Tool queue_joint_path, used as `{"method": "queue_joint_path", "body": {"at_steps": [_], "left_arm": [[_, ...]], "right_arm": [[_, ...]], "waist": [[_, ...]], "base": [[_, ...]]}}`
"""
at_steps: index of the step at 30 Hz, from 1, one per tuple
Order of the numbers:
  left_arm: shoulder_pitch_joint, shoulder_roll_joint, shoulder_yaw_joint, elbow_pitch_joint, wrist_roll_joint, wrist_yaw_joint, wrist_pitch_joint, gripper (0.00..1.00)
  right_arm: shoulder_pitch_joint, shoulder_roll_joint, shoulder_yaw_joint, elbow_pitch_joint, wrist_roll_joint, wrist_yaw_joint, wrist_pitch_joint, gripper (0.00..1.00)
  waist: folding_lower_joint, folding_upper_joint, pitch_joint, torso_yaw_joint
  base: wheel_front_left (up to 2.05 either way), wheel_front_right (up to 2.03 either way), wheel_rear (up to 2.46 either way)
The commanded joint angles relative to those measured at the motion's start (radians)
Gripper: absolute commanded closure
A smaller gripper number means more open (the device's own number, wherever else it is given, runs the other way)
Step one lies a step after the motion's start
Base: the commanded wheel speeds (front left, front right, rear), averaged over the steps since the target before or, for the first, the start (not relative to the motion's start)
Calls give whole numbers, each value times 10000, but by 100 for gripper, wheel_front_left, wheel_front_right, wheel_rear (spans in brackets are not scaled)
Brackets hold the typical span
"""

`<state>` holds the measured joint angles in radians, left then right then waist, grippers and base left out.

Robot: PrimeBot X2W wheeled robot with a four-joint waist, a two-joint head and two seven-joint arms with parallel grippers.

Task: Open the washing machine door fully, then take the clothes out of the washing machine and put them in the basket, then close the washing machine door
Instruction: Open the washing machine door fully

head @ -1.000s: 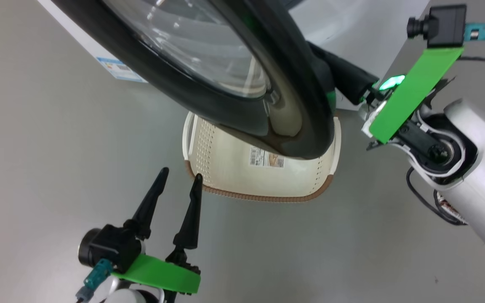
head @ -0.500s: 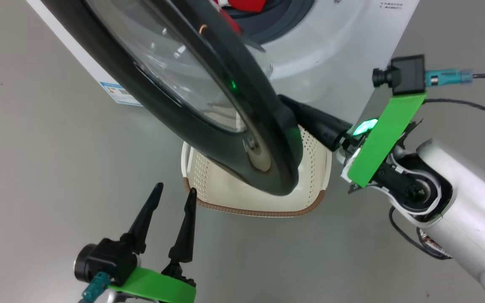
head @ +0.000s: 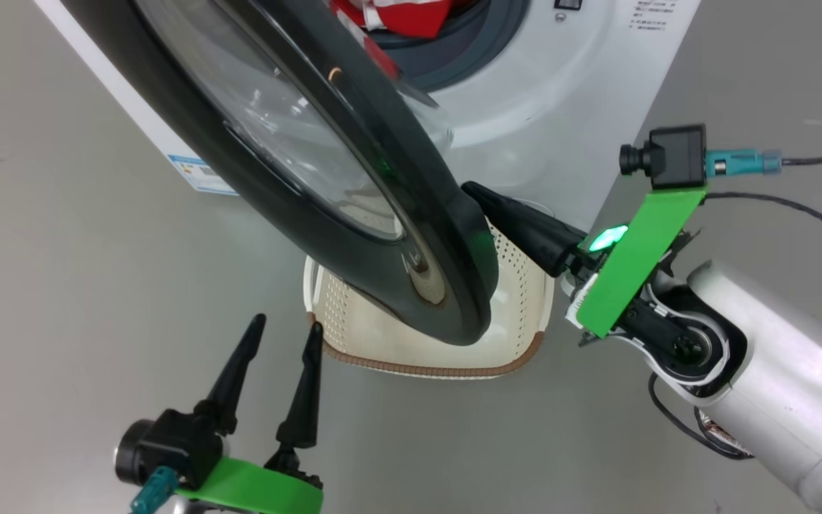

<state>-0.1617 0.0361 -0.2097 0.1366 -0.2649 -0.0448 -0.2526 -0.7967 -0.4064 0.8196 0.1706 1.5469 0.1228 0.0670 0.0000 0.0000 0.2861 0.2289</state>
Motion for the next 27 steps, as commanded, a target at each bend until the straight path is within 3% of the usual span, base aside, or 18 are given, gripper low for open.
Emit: {"method": "queue_joint_path", "body": {"at_steps": [1,2,3,5,27], "left_arm": [[39,141,402,-218,90,-62,-92,0],[27,141,451,-202,132,-82,-92,0],[21,141,491,-188,168,-106,-92,0],[37,141,567,-157,273,-159,-92,0],[937,141,1701,101,647,-355,-92,0]], "right_arm": [[382,28,8,-156,-85,79,-137,79],[474,8,-6,-99,-42,79,-225,75],[577,-18,-36,-33,7,79,-322,58],[796,-91,-75,102,48,79,-518,0],[4147,-867,-462,1493,-33,79,-3025,0]], "waist": [[0,0,-56,-44],[0,0,-100,-81],[0,0,-139,-117],[0,0,-228,-213],[0,0,-1276,-1246]], "base": [[0,0,0],[0,0,0],[0,0,0],[0,0,0],[0,0,0]]}}
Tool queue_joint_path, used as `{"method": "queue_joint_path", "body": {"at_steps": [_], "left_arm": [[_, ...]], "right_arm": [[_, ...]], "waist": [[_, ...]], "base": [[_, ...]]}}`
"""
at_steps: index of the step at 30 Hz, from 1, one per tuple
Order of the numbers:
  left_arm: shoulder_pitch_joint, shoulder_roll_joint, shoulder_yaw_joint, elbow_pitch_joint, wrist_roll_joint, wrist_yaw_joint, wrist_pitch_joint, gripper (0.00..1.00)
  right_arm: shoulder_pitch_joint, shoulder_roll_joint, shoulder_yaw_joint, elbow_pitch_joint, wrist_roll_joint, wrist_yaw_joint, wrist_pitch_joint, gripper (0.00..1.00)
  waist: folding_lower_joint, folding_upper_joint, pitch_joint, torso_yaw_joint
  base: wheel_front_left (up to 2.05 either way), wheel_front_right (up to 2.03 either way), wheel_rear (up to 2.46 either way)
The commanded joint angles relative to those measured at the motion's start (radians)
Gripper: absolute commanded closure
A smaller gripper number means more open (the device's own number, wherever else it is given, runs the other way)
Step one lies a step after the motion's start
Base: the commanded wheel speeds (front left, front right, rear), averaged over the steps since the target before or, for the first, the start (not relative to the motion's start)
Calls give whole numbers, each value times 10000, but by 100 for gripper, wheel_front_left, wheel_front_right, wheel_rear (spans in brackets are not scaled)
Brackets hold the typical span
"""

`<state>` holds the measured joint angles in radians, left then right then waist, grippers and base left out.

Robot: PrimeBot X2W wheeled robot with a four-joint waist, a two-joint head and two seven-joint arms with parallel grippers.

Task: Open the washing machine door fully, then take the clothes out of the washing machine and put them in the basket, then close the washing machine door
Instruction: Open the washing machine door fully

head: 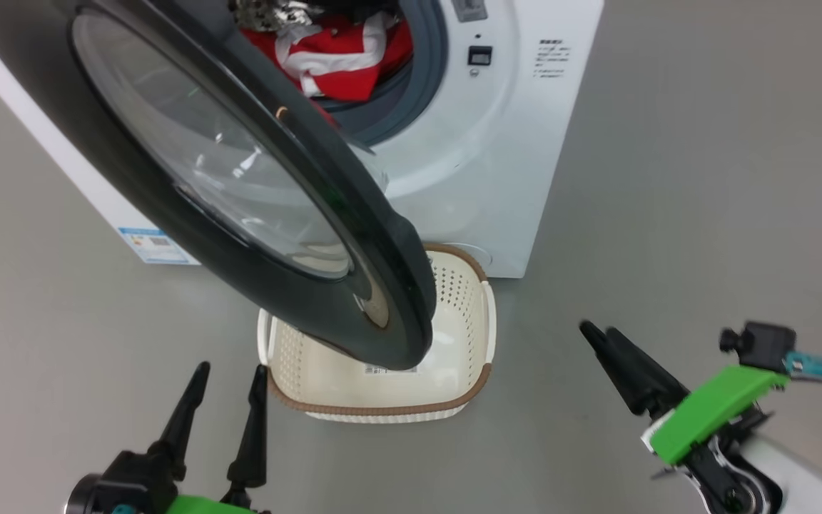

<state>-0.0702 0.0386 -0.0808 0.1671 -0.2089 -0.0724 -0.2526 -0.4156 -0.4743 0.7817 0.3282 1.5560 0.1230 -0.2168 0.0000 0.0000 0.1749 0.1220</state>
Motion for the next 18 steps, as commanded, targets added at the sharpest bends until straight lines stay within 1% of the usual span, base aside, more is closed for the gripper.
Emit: {"method": "queue_joint_path", "body": {"at_steps": [1,4,8,15,18], "left_arm": [[78,116,464,-210,88,-82,-92,0],[174,116,552,-225,96,-89,-92,0],[322,116,689,-233,126,-91,-92,0],[375,116,764,-211,85,-106,-92,0],[380,116,787,-206,45,-101,-92,0]], "right_arm": [[466,-213,-106,-7,-230,77,-253,0],[717,-238,-169,158,-459,77,-350,0],[1184,-121,-654,454,-648,77,-434,0],[1905,246,-2135,655,-1643,77,-447,0],[2204,387,-2752,681,-2499,77,-448,0]], "waist": [[0,0,-206,-224],[0,0,-253,-309],[0,0,-334,-478],[0,0,-373,-596],[0,0,-375,-602]], "base": [[0,0,0],[0,0,0],[0,0,0],[0,0,0],[0,0,0]]}}
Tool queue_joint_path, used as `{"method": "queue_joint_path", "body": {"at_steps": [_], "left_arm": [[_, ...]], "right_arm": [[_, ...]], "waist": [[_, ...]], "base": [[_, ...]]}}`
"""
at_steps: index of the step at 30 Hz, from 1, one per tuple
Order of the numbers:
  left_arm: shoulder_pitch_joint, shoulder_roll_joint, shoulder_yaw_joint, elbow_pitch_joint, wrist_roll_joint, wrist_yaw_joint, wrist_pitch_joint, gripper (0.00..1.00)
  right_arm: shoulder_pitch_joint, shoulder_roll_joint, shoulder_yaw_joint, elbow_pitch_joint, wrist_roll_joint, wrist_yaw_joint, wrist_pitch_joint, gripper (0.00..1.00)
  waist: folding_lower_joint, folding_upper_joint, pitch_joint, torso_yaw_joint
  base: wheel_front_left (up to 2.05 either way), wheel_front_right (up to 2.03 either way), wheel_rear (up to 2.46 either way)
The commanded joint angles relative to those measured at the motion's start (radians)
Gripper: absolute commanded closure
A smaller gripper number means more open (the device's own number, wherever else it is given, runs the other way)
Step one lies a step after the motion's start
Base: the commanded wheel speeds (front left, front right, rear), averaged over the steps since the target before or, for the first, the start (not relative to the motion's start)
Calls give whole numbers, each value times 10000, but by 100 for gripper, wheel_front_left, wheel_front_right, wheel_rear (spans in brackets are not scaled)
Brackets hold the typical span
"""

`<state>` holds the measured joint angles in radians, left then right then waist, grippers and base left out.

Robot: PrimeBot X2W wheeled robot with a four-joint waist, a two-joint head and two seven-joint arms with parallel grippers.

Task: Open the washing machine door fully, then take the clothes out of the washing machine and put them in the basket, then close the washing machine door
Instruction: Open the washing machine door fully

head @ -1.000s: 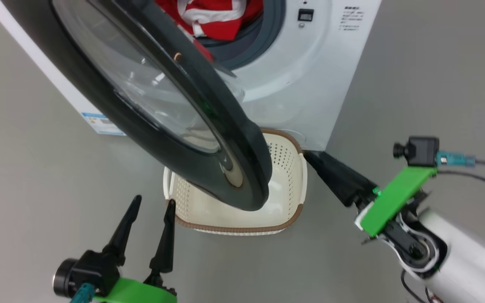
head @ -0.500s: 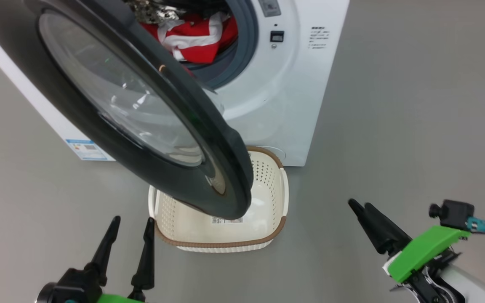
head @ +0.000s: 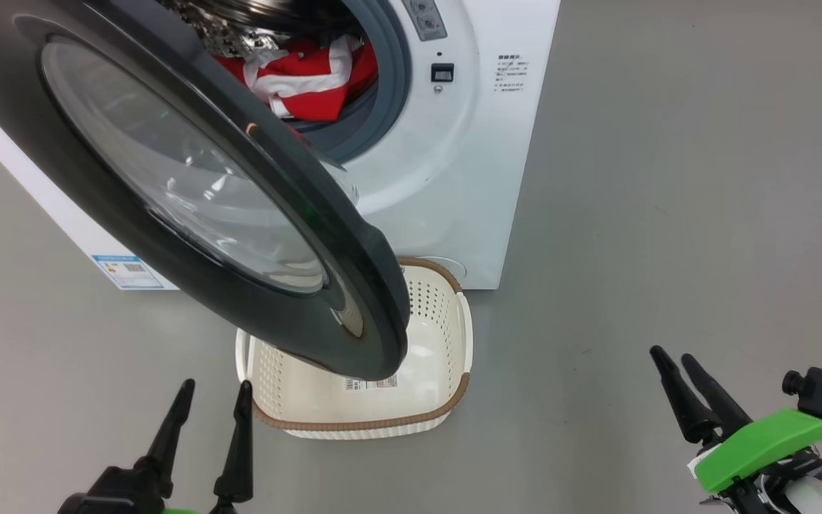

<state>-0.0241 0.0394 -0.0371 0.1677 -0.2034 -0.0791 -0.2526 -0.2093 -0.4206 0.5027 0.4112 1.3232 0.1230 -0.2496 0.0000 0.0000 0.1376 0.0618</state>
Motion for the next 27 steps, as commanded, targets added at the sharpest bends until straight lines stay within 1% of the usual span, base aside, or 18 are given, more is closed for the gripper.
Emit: {"method": "queue_joint_path", "body": {"at_steps": [1,3,8,10,11,13,21,25,27], "left_arm": [[-71,108,361,-211,-23,-30,-92,0],[-54,108,403,-219,-42,-28,-92,0],[-63,108,472,-212,-40,-45,-92,0],[-61,108,500,-212,-35,-52,-92,0],[-56,108,533,-206,-31,-65,-92,0],[-47,108,553,-210,-29,-73,-92,0],[-65,108,571,-306,0,-49,-92,0],[-86,108,520,-396,60,-43,-92,0],[-88,108,500,-437,77,-41,-92,0]], "right_arm": [[243,-79,-159,-152,-500,77,-120,0],[433,99,-606,-184,-1128,77,-120,0],[835,388,-1598,-193,-3423,77,-121,0],[1005,610,-1986,-245,-4127,77,-121,0],[1166,811,-2419,-349,-4765,77,-121,0],[1326,981,-2769,-509,-5433,77,-121,0],[1939,1950,-4476,-1556,-7197,77,-121,0],[2244,2325,-5053,-2106,-7779,77,-122,0],[2431,2410,-5212,-2213,-8115,77,-122,0]], "waist": [[0,0,-8,-4],[0,0,1,-27],[0,0,26,-63],[0,0,22,-74],[0,0,13,-73],[0,0,7,-68],[0,0,-15,-23],[0,0,-5,32],[0,0,-14,61]], "base": [[0,0,0],[0,0,0],[0,0,0],[0,0,0],[0,0,0],[0,0,0],[0,0,0],[0,0,0],[0,0,0]]}}
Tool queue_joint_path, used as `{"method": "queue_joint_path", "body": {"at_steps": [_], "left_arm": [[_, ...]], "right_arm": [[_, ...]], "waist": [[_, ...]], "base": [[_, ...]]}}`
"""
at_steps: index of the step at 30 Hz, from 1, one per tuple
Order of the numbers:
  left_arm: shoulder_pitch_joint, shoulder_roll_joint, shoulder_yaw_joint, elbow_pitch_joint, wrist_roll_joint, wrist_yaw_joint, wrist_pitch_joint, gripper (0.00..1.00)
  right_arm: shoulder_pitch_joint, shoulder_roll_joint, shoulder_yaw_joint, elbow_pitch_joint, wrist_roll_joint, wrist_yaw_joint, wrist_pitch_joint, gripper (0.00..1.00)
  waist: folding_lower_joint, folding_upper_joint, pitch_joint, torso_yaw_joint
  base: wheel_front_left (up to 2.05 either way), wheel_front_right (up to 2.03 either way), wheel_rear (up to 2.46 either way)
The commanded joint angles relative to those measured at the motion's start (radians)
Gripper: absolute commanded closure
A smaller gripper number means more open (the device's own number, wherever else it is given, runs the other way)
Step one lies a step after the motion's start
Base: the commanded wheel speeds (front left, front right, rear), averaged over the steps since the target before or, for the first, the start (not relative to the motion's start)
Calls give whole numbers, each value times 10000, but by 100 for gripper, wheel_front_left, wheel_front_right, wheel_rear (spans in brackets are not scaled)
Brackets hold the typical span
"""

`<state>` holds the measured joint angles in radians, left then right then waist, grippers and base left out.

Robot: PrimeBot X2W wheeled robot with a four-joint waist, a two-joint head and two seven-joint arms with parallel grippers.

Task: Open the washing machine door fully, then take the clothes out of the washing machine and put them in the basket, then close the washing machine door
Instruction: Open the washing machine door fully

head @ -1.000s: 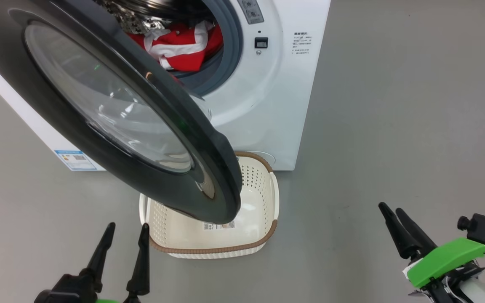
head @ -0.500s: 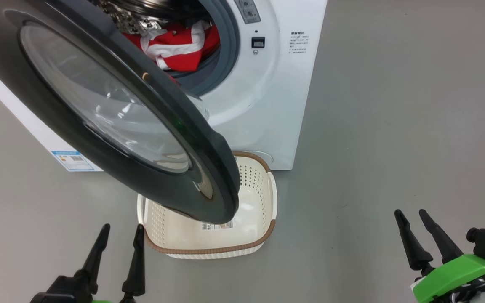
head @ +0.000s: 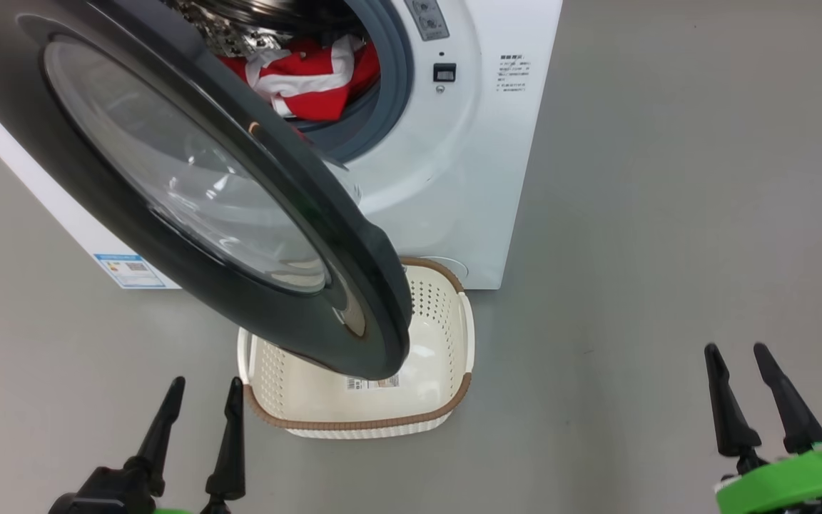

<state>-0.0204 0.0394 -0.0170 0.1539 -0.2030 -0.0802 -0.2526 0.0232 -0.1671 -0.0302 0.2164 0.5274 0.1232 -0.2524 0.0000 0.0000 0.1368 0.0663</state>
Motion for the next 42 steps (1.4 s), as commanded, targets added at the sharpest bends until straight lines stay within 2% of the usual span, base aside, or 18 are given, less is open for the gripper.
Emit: {"method": "queue_joint_path", "body": {"at_steps": [1,4,14,22,23,24,25,33,37,42], "left_arm": [[-126,108,299,-299,73,-29,-92,0],[-108,108,283,-329,62,-9,-92,0],[-74,108,239,-288,20,20,-92,0],[-17,108,143,-298,-14,39,-92,0],[-11,108,117,-295,-27,38,-92,0],[-6,108,79,-298,-43,40,-92,0],[-7,108,36,-298,-70,47,-92,0],[3,108,-263,-273,-332,134,-92,0],[31,108,-541,-311,-532,176,-92,0],[67,108,-875,-384,-800,287,-92,0]], "right_arm": [[105,-125,117,-265,-157,75,-93,0],[312,11,-42,-294,-533,75,-93,0],[357,150,-88,-188,-605,75,-93,0],[84,194,298,-403,-39,75,-93,0],[-6,206,421,-431,144,75,-93,56],[-119,215,554,-459,351,75,-93,76],[-252,217,681,-488,555,75,-93,100],[-1888,68,2708,-253,2336,75,-93,100],[-2784,-96,3750,-76,3703,75,-93,100],[-3786,-659,5105,127,5453,75,-93,100]], "waist": [[0,0,-6,16],[0,0,-12,40],[0,0,-54,56],[0,0,-96,180],[0,0,-92,217],[0,0,-83,263],[0,0,-69,321],[0,0,-13,902],[0,0,22,1295],[0,0,159,1775]], "base": [[0,0,0],[0,0,0],[0,0,0],[0,0,0],[0,0,0],[0,0,0],[0,0,0],[0,0,0],[0,0,0],[0,0,0]]}}
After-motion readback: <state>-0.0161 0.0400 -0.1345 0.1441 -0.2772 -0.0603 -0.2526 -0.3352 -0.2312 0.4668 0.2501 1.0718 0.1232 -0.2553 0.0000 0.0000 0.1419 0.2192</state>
